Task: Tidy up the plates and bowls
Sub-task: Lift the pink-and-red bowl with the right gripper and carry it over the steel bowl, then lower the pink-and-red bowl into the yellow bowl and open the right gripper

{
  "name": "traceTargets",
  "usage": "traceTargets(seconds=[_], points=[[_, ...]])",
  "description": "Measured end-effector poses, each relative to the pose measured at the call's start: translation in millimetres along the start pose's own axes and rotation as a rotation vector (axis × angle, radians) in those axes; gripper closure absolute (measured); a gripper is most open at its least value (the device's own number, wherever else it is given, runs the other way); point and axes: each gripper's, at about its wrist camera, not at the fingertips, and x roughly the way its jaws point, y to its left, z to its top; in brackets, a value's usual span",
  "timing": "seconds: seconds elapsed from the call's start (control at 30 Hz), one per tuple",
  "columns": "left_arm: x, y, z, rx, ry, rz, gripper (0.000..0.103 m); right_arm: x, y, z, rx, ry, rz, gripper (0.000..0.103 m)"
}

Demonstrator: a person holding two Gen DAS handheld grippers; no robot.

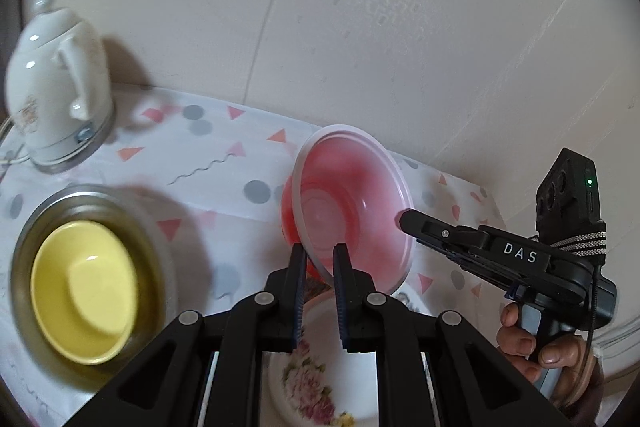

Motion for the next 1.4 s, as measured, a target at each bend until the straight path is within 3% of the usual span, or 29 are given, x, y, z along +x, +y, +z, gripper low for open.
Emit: traceTargets(seconds=[0.37, 0.83, 1.07, 1.4], points=[[-48.3, 51.3, -24.0, -0.053, -0.035, -0.043, 0.090, 4.4, 55.6, -34.8, -0.070, 0.015, 0.016, 0.095], [-114.6, 148.6, -34.1, -0.142, -0.072, -0.032, 0.090, 54.4, 149.7, -76.3, -0.155, 0.071, 0.053, 0.095], [-118.1, 183.2, -40.6, -0.171, -0.049, -0.025, 0.090, 80.8, 174.0, -92.4, -0.158, 0.091, 0.032, 0.095], [-98.4, 206.3, -45.1, -0.176, 0.004, -0.055, 0.090, 93.2, 178.3, -103.6, -0.154, 0.095, -0.027, 0.095]])
